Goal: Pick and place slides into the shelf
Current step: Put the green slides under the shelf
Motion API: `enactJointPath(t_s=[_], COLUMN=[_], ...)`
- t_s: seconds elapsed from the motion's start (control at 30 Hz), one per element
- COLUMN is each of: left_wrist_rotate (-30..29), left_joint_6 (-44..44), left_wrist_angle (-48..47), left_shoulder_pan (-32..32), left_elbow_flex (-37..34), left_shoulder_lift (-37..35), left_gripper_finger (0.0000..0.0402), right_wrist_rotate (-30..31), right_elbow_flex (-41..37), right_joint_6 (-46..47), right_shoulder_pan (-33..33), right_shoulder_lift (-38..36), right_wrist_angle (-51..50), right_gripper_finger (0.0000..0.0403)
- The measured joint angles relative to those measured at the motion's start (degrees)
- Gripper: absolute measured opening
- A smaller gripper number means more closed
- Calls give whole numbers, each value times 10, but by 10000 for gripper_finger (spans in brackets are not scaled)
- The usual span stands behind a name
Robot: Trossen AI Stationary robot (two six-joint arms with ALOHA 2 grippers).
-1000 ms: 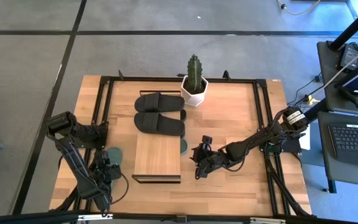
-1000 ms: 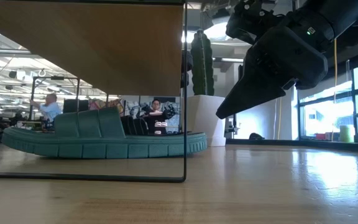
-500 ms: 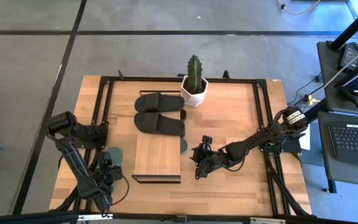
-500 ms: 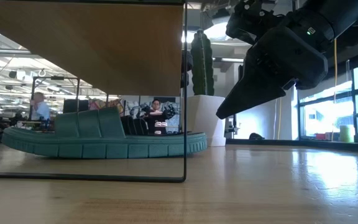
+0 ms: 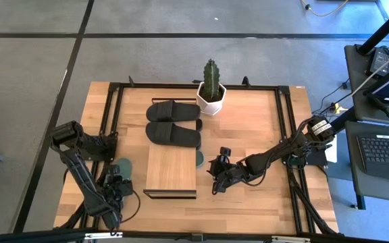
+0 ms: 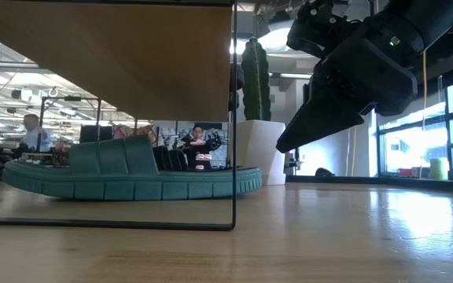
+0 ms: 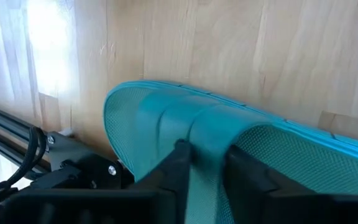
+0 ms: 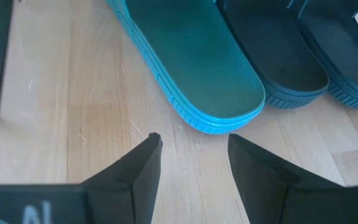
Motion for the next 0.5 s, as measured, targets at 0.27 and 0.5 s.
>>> enactJointPath(t_s=[0.27,0.5], left_wrist_rotate=[14,51], left_joint_6=[-3,-1], left_wrist_angle=[-4,-81], left_shoulder_pan=[0,16], left_elbow_flex=[0,50], left_shoulder_lift=[0,-7], left_gripper_finger=[13,6], right_wrist_rotate=[0,0], right_elbow_flex=[0,0], right_joint_6=[-1,-1], right_shoulder_pan=[0,0], right_shoulder_lift=[0,0], right_wrist_angle=[0,0], right_gripper_finger=[187,187])
